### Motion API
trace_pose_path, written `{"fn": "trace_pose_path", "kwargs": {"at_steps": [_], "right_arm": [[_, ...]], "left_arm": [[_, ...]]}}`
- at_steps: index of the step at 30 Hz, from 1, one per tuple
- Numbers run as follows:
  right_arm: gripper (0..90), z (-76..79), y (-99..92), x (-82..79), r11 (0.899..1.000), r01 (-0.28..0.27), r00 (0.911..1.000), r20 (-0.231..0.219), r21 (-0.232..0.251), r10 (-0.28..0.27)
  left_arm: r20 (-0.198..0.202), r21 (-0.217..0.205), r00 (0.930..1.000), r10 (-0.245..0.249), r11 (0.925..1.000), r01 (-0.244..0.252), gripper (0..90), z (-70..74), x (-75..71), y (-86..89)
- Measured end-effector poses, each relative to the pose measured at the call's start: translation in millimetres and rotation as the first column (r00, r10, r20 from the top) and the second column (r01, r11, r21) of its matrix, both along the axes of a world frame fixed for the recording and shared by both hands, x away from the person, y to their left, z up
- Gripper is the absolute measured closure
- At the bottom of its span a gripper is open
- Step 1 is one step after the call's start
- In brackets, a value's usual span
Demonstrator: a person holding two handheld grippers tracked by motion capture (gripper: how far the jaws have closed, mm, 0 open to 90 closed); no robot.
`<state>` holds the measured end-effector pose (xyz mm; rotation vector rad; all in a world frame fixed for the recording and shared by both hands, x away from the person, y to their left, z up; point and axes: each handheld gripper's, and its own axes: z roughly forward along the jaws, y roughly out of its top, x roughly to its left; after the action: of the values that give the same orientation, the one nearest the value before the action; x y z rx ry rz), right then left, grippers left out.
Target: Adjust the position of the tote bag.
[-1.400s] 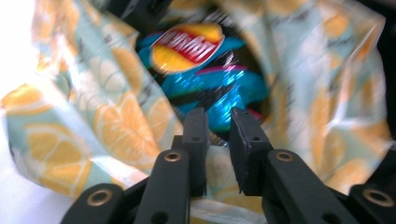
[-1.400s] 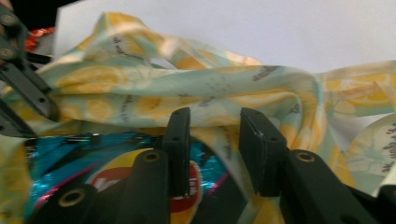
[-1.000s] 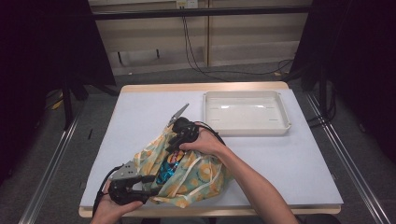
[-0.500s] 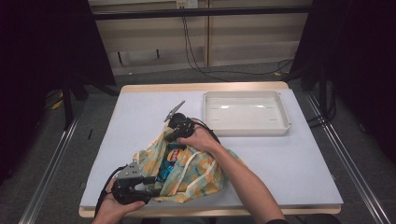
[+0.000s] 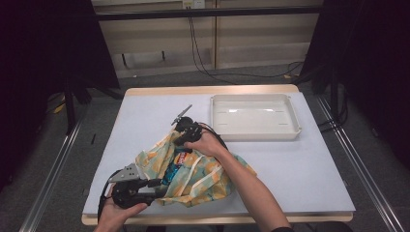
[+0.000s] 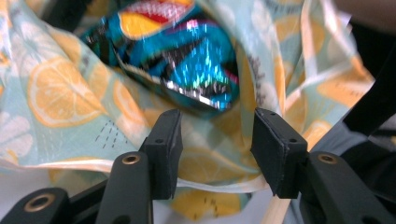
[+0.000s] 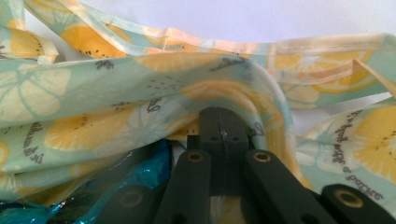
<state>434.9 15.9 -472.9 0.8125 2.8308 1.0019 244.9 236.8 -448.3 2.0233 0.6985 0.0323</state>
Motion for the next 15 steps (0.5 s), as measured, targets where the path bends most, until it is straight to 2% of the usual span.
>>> {"fn": "trace_pose_path", "kwargs": {"at_steps": [2, 3, 4, 5, 6, 7, 9, 10, 11, 13, 14, 15], "right_arm": [[89.2, 0.2, -1.0, -1.0, 1.000, -0.004, 1.0000, 0.001, 0.007, 0.004], [87.9, 2.5, -3.2, -1.7, 1.000, -0.009, 0.9999, 0.007, 0.027, 0.009], [87.9, 2.5, -3.2, -1.7, 1.000, -0.009, 0.9999, 0.007, 0.027, 0.009], [85.9, 5.1, -6.2, -1.6, 0.999, -0.008, 0.9998, 0.016, 0.046, 0.007], [85.9, 5.1, -6.2, -1.6, 0.999, -0.008, 0.9998, 0.016, 0.046, 0.007], [84.7, 6.5, -8.3, -1.9, 0.999, -0.008, 0.9999, 0.009, 0.049, 0.007], [80.8, 7.1, -10.1, -1.6, 0.998, -0.011, 0.9998, 0.017, 0.055, 0.010], [80.8, 7.1, -10.1, -1.6, 0.998, -0.011, 0.9998, 0.017, 0.055, 0.010], [77.0, 8.9, -11.2, -2.5, 0.998, -0.009, 0.9998, 0.017, 0.064, 0.007], [73.0, 12.3, -12.9, -2.7, 0.997, -0.015, 0.9996, 0.024, 0.079, 0.013], [71.6, 14.6, -13.6, -3.2, 0.996, -0.012, 0.9995, 0.029, 0.085, 0.010], [69.8, 17.1, -14.4, -4.3, 0.996, -0.008, 0.9995, 0.032, 0.088, 0.005]], "left_arm": [[0.003, -0.016, 1.0000, 0.002, 0.9999, -0.002, 52.1, 2.0, 1.0, 1.1], [-0.010, -0.054, 0.9999, 0.013, 0.9985, -0.013, 53.2, 2.6, 2.6, 1.1], [-0.010, -0.054, 0.9999, 0.013, 0.9985, -0.013, 53.7, 2.6, 2.6, 1.1], [-0.009, -0.076, 1.0000, 0.004, 0.9971, -0.004, 54.8, 4.5, 4.3, 1.7], [-0.009, -0.076, 1.0000, 0.004, 0.9971, -0.004, 55.8, 4.5, 4.3, 1.7], [0.003, -0.098, 0.9999, 0.013, 0.9951, -0.012, 57.7, 7.2, 5.7, 2.6], [0.015, -0.098, 0.9994, 0.032, 0.9947, -0.030, 65.5, 8.8, 7.5, 2.0], [0.015, -0.098, 0.9994, 0.032, 0.9947, -0.030, 65.6, 8.8, 7.5, 2.0], [-0.005, -0.107, 0.9995, 0.032, 0.9938, -0.033, 65.6, 6.5, 11.8, 0.1], [-0.014, -0.078, 0.9987, 0.048, 0.9958, -0.049, 63.5, 2.8, 13.9, -4.0], [-0.027, -0.077, 0.9983, 0.051, 0.9957, -0.053, 61.7, 1.1, 14.3, -5.6], [-0.034, -0.067, 0.9985, 0.042, 0.9968, -0.044, 58.8, -0.1, 14.8, -5.9]]}}
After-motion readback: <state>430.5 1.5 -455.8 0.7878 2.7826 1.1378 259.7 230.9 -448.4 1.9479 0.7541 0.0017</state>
